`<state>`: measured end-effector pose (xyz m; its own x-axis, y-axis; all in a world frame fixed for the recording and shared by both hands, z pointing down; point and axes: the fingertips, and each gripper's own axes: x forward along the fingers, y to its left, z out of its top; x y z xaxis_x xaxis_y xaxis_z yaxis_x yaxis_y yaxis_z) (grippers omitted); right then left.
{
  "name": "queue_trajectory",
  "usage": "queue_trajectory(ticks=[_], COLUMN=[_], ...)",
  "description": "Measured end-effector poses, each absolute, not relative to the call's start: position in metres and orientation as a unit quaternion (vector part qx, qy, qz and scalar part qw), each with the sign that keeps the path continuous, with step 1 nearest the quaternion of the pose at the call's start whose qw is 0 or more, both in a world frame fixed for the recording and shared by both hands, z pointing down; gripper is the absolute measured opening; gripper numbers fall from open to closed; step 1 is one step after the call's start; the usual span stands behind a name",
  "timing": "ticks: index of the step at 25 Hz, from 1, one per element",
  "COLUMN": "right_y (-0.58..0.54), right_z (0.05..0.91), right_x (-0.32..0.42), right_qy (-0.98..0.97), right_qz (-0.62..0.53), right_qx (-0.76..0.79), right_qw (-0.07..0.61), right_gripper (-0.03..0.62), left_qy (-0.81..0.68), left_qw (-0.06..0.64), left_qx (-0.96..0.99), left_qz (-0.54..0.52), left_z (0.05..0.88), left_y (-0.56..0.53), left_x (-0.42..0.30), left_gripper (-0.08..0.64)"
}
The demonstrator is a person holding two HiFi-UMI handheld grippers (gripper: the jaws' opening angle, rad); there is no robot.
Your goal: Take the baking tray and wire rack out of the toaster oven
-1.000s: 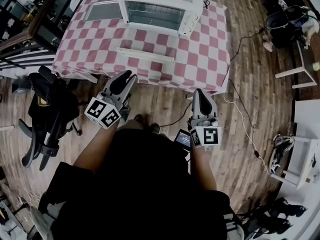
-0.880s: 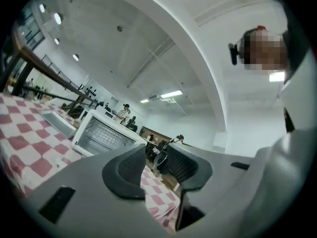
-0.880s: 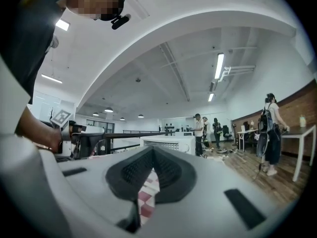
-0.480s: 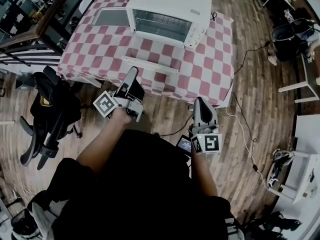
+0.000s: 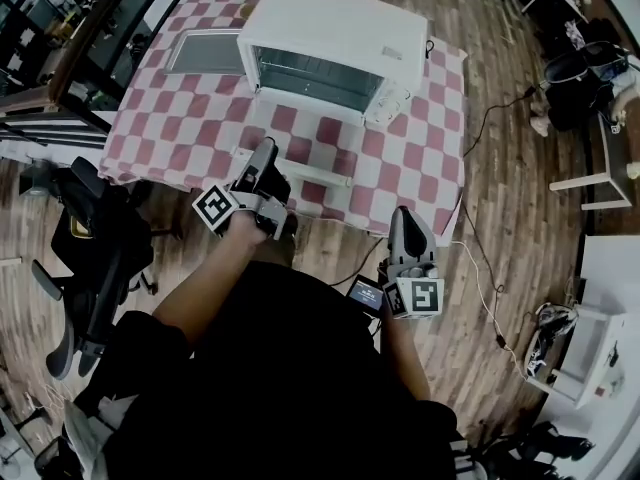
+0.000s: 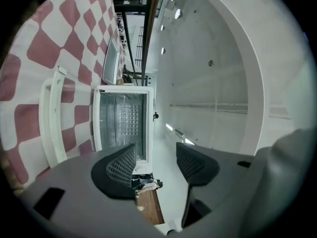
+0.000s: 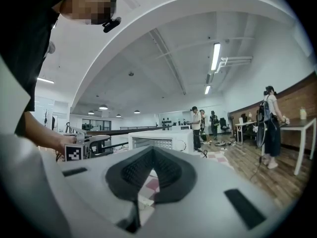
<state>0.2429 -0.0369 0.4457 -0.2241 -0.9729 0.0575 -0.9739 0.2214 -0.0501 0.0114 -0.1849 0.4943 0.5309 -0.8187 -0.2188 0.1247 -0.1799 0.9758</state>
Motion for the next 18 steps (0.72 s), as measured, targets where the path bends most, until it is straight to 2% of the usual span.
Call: queue_trajectory(ticks=[10,18], right_y=[-0.118,-0.139], right_z=[0.436,0.46], right_x=[0.25,0.271], right_qy=[-0.755,-0.712], right_qz=[0.044,0.075], right_qx=[0.654,0.698], right_qw=[0.002,0.032], right_gripper=[0.005,0.003], left_qy=[-0.269,-0.304], left_qw=[0.634,0.628], left_qx=[0.634,0.641], left_qz=[-0.353,-0.32], left_z=[0.539,0.579], left_y=[-0.29,-0.363], left_x=[0.053,0.076], left_gripper=[0.235,0.233])
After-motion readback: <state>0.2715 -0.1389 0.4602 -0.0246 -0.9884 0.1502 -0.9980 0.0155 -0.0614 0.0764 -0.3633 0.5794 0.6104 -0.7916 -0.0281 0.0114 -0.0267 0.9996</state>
